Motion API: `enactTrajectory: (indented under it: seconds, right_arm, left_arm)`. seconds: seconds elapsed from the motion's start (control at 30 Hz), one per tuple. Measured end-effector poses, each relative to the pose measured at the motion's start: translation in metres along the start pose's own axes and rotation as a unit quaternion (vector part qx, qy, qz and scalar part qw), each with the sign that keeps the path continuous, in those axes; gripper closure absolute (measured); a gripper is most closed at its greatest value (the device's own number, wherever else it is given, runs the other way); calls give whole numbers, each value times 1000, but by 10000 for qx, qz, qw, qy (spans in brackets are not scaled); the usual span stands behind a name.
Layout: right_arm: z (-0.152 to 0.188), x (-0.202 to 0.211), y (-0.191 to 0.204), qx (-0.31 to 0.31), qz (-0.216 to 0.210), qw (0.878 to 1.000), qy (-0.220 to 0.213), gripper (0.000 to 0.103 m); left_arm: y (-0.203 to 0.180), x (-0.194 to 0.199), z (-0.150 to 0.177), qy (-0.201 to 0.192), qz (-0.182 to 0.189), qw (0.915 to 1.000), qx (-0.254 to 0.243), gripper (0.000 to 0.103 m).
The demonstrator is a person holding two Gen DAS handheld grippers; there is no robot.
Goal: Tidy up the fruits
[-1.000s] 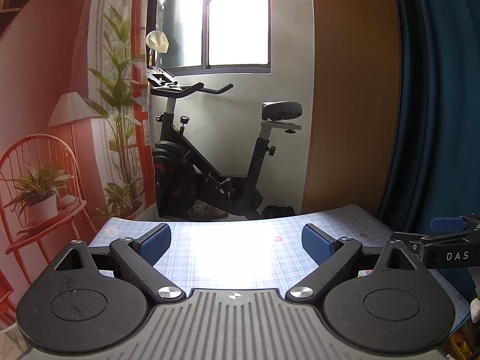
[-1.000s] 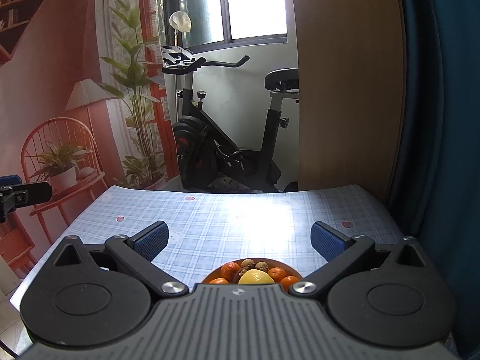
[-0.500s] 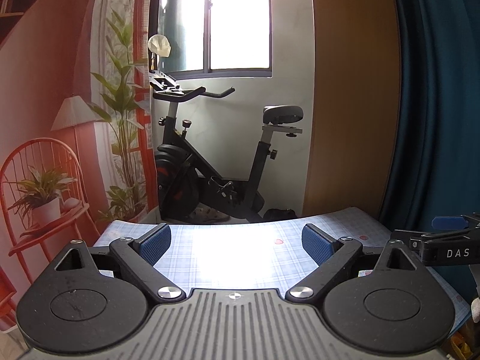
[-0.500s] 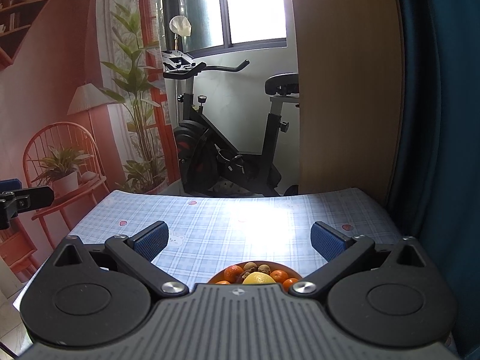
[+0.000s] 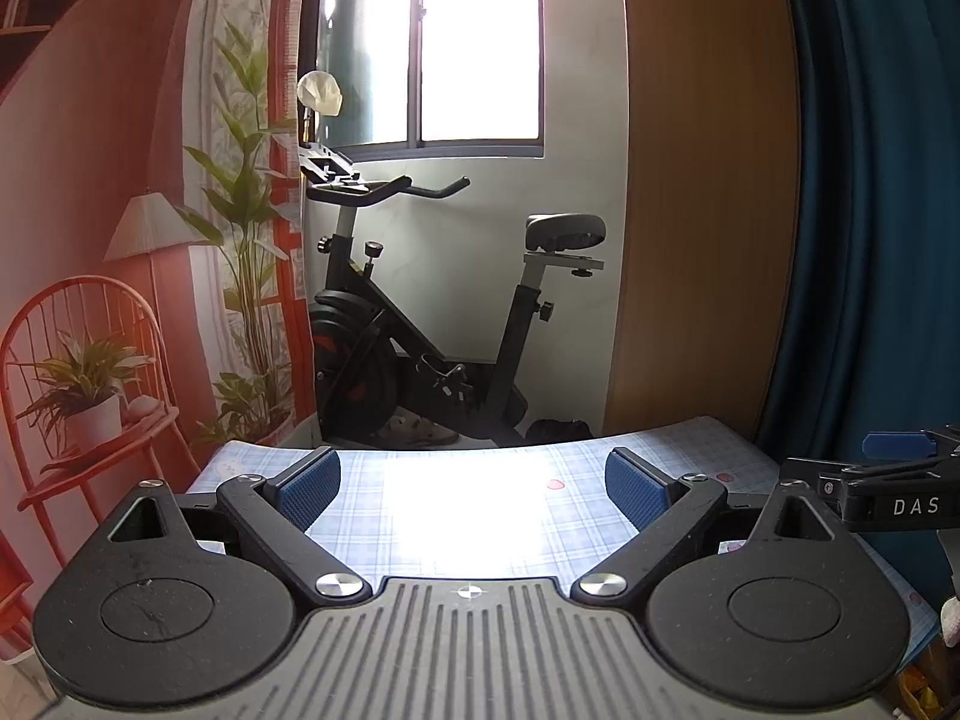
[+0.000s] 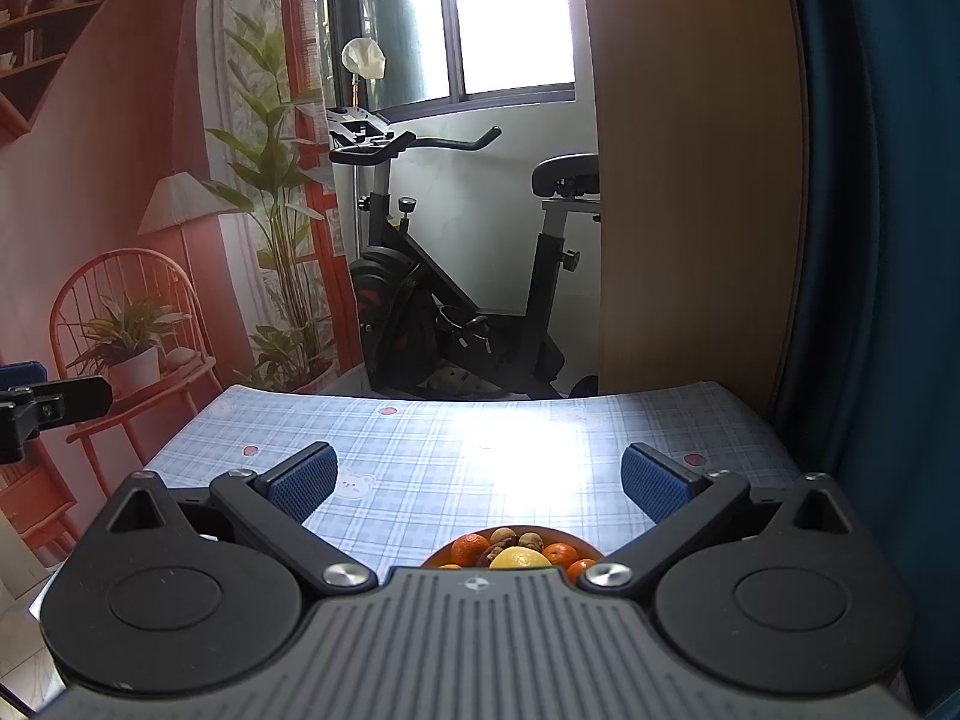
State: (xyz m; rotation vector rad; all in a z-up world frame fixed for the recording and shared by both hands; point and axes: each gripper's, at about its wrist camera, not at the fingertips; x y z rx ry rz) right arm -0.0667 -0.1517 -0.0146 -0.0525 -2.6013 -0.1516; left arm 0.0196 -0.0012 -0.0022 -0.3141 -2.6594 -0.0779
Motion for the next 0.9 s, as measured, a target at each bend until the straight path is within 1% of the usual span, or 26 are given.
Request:
enactTrajectory:
  seconds: [0.9]
  right_arm:
    - [-2,-2,1,20,-3,10000,13,0]
  left_arm:
    - [-2,3,2,-59,-3,10000,30,4]
Point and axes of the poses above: each gripper's, at about its wrist camera, not at the fingertips, and x roughly against the way its jaws point, y to its left, z to its underside, and after that the axes turned 8 degrees about y, right-handed
